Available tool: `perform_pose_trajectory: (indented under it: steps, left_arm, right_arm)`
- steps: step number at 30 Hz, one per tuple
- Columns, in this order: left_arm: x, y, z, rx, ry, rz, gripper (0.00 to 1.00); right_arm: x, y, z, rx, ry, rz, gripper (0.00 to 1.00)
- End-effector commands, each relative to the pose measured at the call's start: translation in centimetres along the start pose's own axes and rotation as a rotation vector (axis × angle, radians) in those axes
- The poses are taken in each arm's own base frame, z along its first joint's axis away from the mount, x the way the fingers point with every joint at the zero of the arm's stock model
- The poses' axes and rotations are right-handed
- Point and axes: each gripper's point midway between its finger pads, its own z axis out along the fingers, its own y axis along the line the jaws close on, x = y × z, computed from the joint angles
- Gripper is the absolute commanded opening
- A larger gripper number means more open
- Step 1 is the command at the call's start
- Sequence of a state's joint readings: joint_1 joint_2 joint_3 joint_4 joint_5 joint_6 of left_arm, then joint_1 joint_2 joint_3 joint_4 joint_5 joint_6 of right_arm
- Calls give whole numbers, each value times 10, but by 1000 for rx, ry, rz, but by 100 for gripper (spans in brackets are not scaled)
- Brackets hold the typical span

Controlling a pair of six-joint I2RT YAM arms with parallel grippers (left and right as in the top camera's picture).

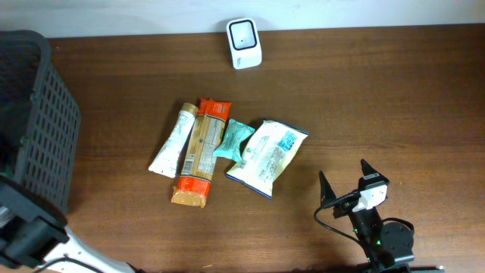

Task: Scan the item barcode
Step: 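Grasp a Kleenex tissue pack in the basket with the left gripper, then place the Kleenex pack on the table beside the green pack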

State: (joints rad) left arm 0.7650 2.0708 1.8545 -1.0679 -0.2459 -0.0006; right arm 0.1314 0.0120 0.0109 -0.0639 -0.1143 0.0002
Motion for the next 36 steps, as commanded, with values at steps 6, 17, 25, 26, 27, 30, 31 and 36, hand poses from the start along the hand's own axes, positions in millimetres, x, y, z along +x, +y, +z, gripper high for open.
perform_pose_trajectory:
  steps: [6, 17, 25, 26, 27, 30, 31, 36]
  left_arm:
    - [-33, -51, -266, 186, -597, 67, 0]
    - [101, -233, -279, 427, -395, 573, 0]
    - [186, -322, -204, 469, -167, 802, 0]
    - [196, -330, -199, 493, -146, 821, 0]
    - [208, -340, -193, 514, -122, 844, 0]
    - [233, -360, -175, 519, -83, 901, 0]
    - [240, -364, -170, 516, -73, 917, 0]
    - [270, -381, -160, 501, -34, 998, 14]
  right_arm:
    - [3, -3, 0, 13, 4, 4, 99]
    - [3, -3, 0, 13, 4, 4, 99]
    - [3, -3, 0, 13, 4, 4, 99]
    - [3, -3, 0, 13, 4, 4, 99]
    - [3, -3, 0, 13, 4, 4, 99]
    - [3, -3, 0, 13, 4, 4, 99]
    - [3, -3, 0, 13, 4, 4, 99]
    - [3, -3, 0, 13, 4, 4, 99]
